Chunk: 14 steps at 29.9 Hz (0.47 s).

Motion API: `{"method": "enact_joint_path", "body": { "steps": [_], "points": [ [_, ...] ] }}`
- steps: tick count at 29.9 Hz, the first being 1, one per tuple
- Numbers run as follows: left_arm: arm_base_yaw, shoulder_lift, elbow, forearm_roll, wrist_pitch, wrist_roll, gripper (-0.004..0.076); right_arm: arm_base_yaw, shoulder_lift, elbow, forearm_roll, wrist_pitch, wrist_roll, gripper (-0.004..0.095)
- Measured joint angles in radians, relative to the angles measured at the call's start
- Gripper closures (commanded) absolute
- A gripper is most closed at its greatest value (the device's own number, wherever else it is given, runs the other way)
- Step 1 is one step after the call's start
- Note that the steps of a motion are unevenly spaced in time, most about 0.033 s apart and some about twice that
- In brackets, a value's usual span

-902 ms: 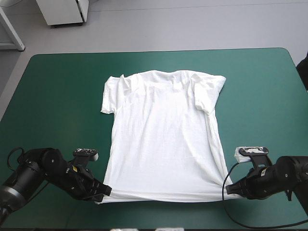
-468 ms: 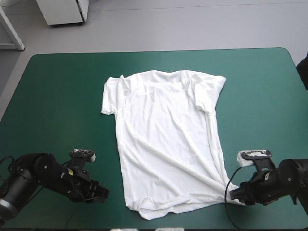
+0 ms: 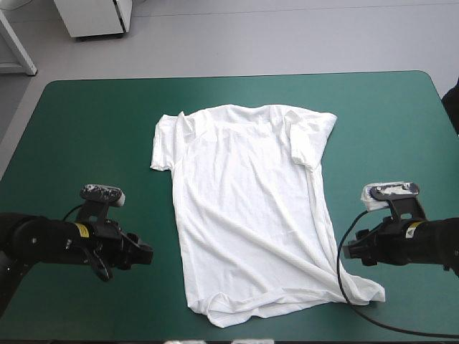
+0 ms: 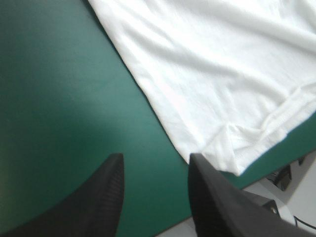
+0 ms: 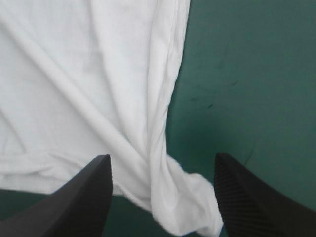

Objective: Fold the cloth

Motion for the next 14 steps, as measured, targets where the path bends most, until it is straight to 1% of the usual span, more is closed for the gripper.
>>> {"method": "enact_joint_path", "body": {
  "steps": [3, 7, 10, 14],
  "points": [
    [0.0, 0.091, -0.081, 0.041, -0.015, 0.0, 0.0411, 0.0, 0.063, -0.054, -0.019, -0.051, 0.006, 0.0329],
    [0.0, 0.243, -0.163, 0.056, -0.096, 0.0, 0.0411, 0.0, 0.192, -0.122, -0.018, -0.133, 0.007, 0.0329],
    [0.0, 0.36, -0.207, 0.058, -0.146, 0.009, 0.0411, 0.0, 0.287, -0.186, -0.019, -0.168, 0.003, 0.033],
    [0.0, 0.489, -0.242, 0.079, -0.19, 0.023, 0.0409, 0.0, 0.395, -0.288, -0.022, -0.182, -0.019, 0.033]
  ]
}}
